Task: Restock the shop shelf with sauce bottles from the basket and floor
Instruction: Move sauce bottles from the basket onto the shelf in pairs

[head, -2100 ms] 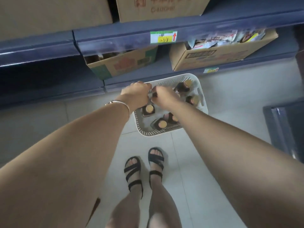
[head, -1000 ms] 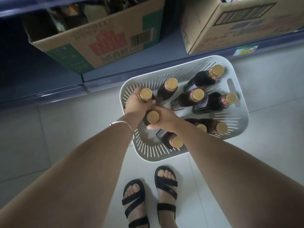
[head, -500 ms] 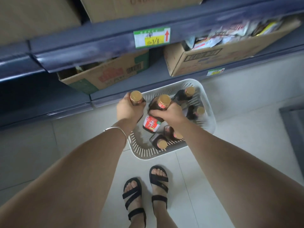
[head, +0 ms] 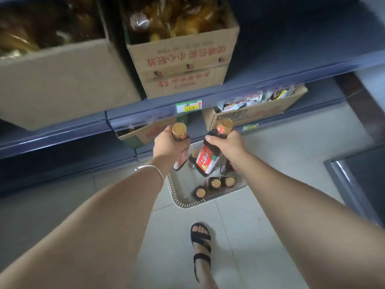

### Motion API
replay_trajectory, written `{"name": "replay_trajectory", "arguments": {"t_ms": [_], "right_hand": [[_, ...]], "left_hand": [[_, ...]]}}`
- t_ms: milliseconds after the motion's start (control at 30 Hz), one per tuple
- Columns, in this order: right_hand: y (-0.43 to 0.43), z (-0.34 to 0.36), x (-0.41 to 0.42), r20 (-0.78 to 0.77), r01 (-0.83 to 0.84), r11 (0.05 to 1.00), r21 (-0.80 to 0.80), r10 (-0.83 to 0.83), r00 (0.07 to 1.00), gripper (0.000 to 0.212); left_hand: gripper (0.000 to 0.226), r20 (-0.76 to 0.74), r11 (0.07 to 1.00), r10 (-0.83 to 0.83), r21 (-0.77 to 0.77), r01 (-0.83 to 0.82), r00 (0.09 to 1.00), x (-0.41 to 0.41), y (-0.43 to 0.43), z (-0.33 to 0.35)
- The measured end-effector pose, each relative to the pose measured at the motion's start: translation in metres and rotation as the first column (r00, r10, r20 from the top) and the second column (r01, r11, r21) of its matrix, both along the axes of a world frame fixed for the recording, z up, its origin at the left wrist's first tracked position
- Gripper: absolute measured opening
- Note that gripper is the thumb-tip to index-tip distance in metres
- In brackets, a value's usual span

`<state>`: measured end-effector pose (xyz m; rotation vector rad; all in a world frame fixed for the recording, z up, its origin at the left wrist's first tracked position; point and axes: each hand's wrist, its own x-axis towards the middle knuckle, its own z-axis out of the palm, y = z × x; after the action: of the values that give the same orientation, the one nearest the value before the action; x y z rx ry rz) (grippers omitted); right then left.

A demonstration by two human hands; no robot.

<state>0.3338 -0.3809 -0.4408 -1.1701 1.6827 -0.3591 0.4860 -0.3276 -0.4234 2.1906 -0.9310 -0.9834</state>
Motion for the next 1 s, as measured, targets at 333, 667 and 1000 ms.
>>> {"name": "replay_trajectory", "arguments": {"t_ms": [333, 667, 1000], "right_hand": [[0.097, 0.141, -0.037, 0.080, 0.140, 0.972, -0.189, -0.127, 0.989, 0.033], [0.208, 0.268, -0.155, 0.233, 0.494, 0.846, -0.199, -0.449, 0.862, 0.043], [0.312, 0.379, -0.383, 0.326, 0.755, 0.530, -0.386, -0.687, 0.650, 0.035]], "left_hand": [[0.042, 0.094, 0.959, -0.190, -0.198, 0.205, 0.977, -0.032, 0.073, 0.134], [0.028, 0.042, 0.877, -0.381, -0.300, 0.375, 0.924, -0.134, 0.139, 0.269], [0.037, -0.014, 0.584, -0.746, -0.494, 0.644, 0.666, -0.380, 0.180, 0.372]]}}
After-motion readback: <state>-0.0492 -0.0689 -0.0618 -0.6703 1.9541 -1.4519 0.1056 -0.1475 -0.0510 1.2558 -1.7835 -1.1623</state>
